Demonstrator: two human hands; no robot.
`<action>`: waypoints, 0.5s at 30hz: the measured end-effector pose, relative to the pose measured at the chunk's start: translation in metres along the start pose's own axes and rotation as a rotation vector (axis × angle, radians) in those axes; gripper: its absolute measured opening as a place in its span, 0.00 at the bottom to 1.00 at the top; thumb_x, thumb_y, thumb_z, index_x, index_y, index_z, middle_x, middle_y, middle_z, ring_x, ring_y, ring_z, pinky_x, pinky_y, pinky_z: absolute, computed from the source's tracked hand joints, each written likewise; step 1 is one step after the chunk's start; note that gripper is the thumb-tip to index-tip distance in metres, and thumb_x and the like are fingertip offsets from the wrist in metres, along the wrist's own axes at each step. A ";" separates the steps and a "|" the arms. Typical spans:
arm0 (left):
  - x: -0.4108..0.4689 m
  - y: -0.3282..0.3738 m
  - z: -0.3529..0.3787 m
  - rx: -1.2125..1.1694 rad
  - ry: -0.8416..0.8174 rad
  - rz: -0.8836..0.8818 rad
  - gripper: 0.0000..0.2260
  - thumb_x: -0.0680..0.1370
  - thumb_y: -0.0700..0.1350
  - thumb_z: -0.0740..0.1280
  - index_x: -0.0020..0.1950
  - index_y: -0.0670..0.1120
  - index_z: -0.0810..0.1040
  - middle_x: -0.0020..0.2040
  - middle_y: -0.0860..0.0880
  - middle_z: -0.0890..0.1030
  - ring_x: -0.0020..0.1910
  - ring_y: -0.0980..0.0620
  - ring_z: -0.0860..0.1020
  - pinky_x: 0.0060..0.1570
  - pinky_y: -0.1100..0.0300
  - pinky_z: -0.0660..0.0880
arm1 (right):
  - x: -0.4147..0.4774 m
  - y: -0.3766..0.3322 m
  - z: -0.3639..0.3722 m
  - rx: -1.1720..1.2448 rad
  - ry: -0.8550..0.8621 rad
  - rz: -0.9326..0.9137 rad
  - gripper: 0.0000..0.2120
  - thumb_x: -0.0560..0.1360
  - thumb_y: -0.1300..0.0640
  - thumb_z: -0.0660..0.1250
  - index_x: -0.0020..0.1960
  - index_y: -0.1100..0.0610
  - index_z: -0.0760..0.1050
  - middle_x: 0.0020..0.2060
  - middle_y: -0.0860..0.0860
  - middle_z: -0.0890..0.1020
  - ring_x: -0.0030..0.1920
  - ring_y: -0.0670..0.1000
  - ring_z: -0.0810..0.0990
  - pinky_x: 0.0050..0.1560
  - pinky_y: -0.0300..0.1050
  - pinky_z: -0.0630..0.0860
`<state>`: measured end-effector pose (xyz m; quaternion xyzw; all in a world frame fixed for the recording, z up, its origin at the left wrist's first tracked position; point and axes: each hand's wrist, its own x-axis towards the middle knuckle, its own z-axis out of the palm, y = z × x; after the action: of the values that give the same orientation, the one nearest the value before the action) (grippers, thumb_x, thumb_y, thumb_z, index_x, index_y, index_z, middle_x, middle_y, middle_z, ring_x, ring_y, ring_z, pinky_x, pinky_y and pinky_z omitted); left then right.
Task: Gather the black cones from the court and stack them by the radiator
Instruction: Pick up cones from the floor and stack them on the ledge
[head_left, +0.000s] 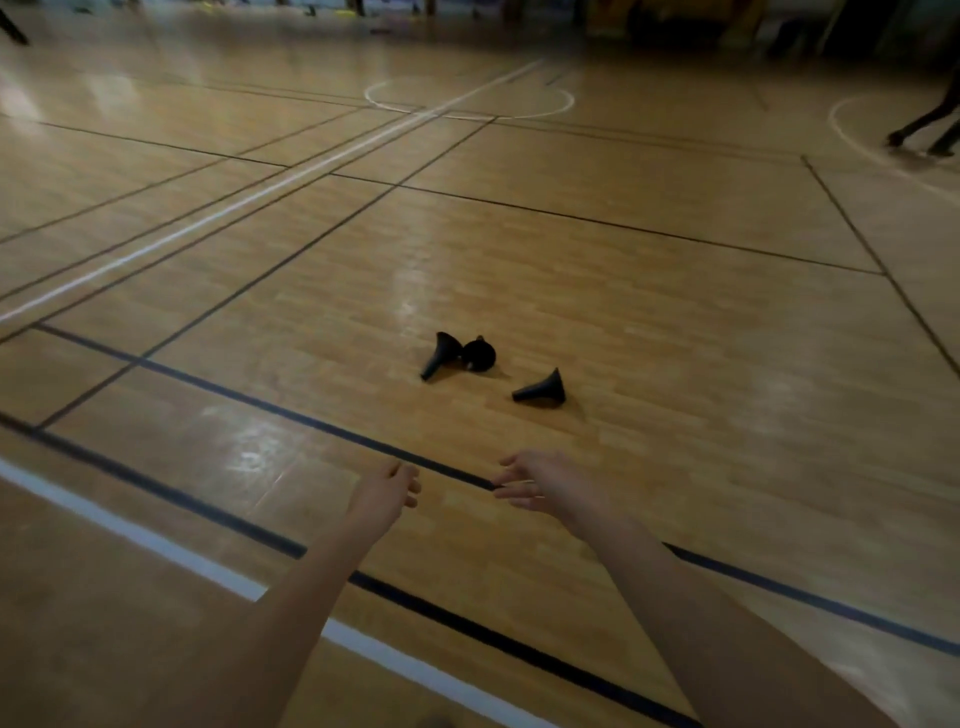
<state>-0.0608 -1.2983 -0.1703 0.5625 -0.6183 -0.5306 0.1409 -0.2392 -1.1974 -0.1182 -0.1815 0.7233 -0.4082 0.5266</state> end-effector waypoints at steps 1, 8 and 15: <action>0.013 0.008 -0.001 0.007 -0.003 0.003 0.13 0.83 0.47 0.56 0.60 0.42 0.76 0.50 0.45 0.80 0.48 0.47 0.79 0.52 0.50 0.75 | 0.009 -0.007 -0.002 0.004 0.015 0.011 0.13 0.81 0.58 0.60 0.62 0.60 0.75 0.50 0.55 0.84 0.49 0.53 0.84 0.57 0.49 0.79; 0.120 0.081 0.019 0.096 -0.078 0.023 0.14 0.83 0.46 0.54 0.61 0.43 0.75 0.51 0.45 0.80 0.47 0.48 0.79 0.50 0.52 0.76 | 0.094 -0.054 -0.047 0.046 0.077 0.058 0.12 0.82 0.58 0.58 0.61 0.60 0.76 0.51 0.55 0.83 0.48 0.52 0.84 0.46 0.42 0.80; 0.233 0.155 0.093 0.035 -0.151 -0.002 0.14 0.83 0.49 0.54 0.65 0.45 0.69 0.50 0.45 0.80 0.47 0.47 0.80 0.48 0.50 0.77 | 0.187 -0.101 -0.139 0.008 0.088 0.054 0.12 0.82 0.58 0.57 0.60 0.59 0.75 0.52 0.55 0.82 0.52 0.53 0.83 0.55 0.46 0.78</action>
<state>-0.2934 -1.4793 -0.1799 0.5239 -0.6357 -0.5608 0.0833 -0.4534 -1.3322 -0.1378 -0.1415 0.7489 -0.4041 0.5058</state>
